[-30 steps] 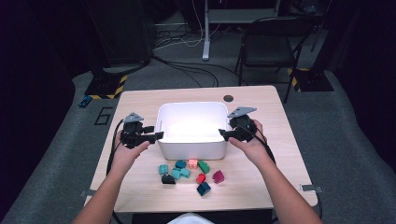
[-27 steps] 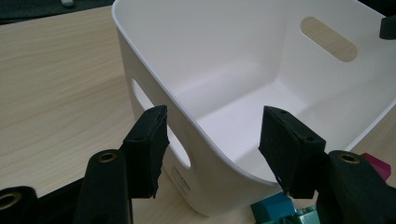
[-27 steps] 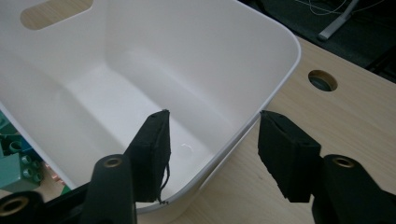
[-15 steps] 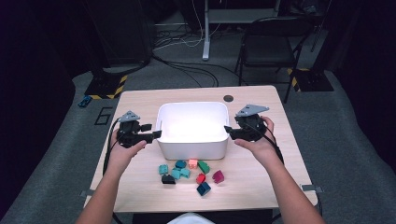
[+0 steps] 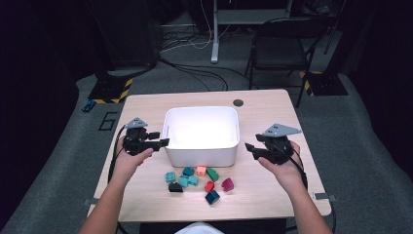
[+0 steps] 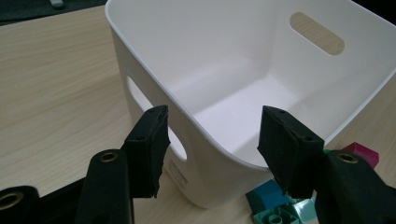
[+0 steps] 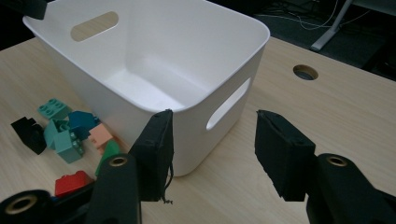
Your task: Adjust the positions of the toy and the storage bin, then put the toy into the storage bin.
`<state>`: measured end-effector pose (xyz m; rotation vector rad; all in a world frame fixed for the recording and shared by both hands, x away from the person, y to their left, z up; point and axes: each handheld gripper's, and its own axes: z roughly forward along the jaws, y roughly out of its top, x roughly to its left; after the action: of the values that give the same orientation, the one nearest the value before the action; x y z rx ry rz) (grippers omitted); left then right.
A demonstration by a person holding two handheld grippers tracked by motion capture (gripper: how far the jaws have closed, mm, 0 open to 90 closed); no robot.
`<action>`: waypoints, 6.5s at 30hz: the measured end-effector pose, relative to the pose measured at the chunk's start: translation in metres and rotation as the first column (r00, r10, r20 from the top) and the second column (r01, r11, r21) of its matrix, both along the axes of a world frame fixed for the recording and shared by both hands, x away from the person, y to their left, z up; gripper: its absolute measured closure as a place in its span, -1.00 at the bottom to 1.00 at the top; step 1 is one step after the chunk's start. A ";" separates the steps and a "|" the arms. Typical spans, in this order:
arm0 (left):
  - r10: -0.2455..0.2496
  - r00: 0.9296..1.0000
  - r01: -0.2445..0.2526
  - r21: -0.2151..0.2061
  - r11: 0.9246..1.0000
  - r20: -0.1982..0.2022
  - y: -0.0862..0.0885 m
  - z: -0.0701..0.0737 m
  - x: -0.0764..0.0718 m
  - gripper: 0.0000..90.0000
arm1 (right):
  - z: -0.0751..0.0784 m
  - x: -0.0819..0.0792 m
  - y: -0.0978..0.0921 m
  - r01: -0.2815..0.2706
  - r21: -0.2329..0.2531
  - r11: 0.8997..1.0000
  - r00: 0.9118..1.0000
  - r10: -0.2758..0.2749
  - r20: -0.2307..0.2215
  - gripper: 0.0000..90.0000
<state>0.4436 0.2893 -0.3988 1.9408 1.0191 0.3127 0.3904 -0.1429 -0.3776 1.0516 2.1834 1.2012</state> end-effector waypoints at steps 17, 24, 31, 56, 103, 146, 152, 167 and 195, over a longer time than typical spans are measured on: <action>-0.015 1.000 0.015 0.002 1.000 -0.012 -0.004 -0.001 -0.006 0.01 | -0.046 -0.028 -0.001 -0.026 0.018 0.999 0.999 0.027 -0.034 0.01; -0.011 1.000 0.011 0.000 1.000 0.013 -0.002 0.002 -0.007 -0.05 | -0.058 -0.032 0.009 -0.064 0.012 0.998 0.996 0.065 -0.056 0.01; 0.028 0.998 -0.026 -0.036 0.999 0.048 0.011 0.009 -0.008 -0.12 | -0.071 -0.031 0.025 -0.128 -0.025 0.991 0.989 0.126 -0.083 -0.02; 0.115 0.991 -0.113 -0.032 0.993 0.072 0.036 0.017 -0.010 -0.16 | -0.119 -0.029 0.065 -0.255 -0.096 0.962 0.960 0.240 -0.143 -0.05; 0.130 0.989 -0.128 -0.039 0.991 0.065 0.040 0.014 -0.009 -0.16 | -0.119 -0.019 0.046 -0.210 -0.045 0.977 0.959 0.197 -0.202 0.35; 0.147 0.987 -0.144 -0.050 0.988 0.063 0.046 0.014 -0.010 -0.15 | -0.057 -0.023 0.062 -0.305 -0.039 0.952 0.937 0.292 -0.193 0.26; 0.150 0.986 -0.147 -0.051 0.988 0.066 0.046 0.014 -0.009 -0.15 | -0.034 -0.019 0.060 -0.315 -0.027 0.949 0.935 0.305 -0.183 0.26; 0.149 0.987 -0.146 -0.042 0.988 0.063 0.047 0.013 -0.009 -0.15 | 0.024 0.001 0.066 -0.335 -0.011 0.942 0.936 0.332 -0.116 0.26; 0.180 0.981 -0.176 -0.053 0.983 0.074 0.060 0.015 -0.012 -0.15 | 0.034 0.099 0.144 -0.360 -0.028 0.933 0.925 0.353 -0.142 0.26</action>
<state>0.4319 0.3492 -0.3836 1.7850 1.1411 0.4580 0.4891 0.0011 -0.3433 0.7505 2.5793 1.2423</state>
